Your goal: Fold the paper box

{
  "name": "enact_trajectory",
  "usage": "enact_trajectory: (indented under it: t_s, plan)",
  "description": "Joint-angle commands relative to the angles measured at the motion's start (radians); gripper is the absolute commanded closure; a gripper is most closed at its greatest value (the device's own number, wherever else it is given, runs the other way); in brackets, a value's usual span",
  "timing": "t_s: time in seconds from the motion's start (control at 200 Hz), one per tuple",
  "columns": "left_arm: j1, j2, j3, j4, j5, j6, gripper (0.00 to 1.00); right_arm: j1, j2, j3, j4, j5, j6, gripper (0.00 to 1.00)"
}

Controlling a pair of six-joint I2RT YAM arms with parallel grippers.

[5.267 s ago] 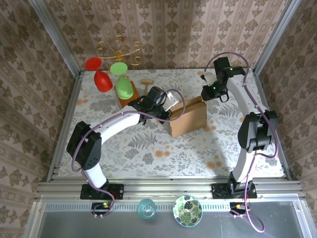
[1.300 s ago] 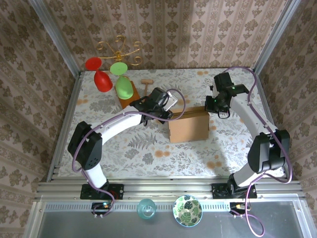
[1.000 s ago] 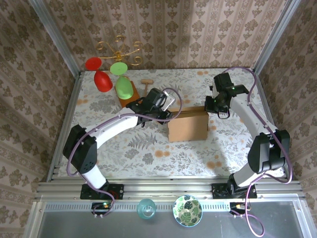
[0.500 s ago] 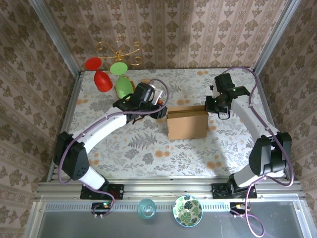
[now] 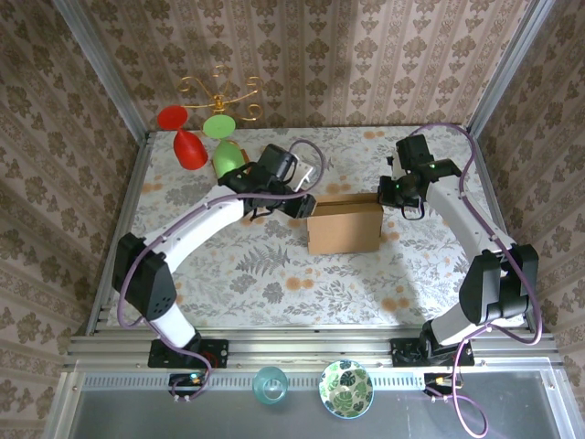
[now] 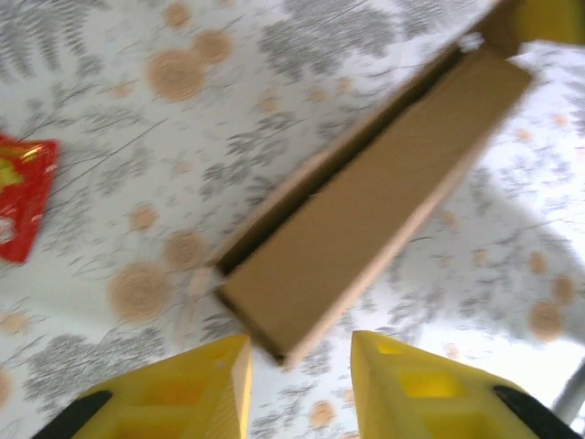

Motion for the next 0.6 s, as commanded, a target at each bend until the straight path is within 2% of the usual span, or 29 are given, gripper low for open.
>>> enact_trajectory:
  t_s: [0.0, 0.065, 0.17, 0.3, 0.595]
  plan:
    - [-0.055, -0.083, -0.017, 0.065, 0.152, -0.038, 0.71, 0.003, -0.021, -0.008, 0.009, -0.011, -0.009, 1.0]
    - [-0.107, -0.079, -0.047, 0.077, 0.19, -0.053, 0.75, 0.003, -0.021, -0.01, 0.008, -0.011, -0.009, 1.0]
    - [-0.17, -0.052, -0.109, 0.129, 0.169, -0.094, 0.77, 0.003, -0.026, -0.012, 0.013, -0.013, -0.008, 1.0]
    - [-0.172, -0.016, -0.154, 0.278, 0.136, -0.177, 0.77, 0.002, -0.032, -0.019, 0.013, -0.013, -0.007, 1.0]
    - [-0.196, 0.102, -0.139, 0.364, 0.088, -0.261, 0.79, 0.006, -0.048, -0.017, -0.008, -0.011, -0.004, 1.0]
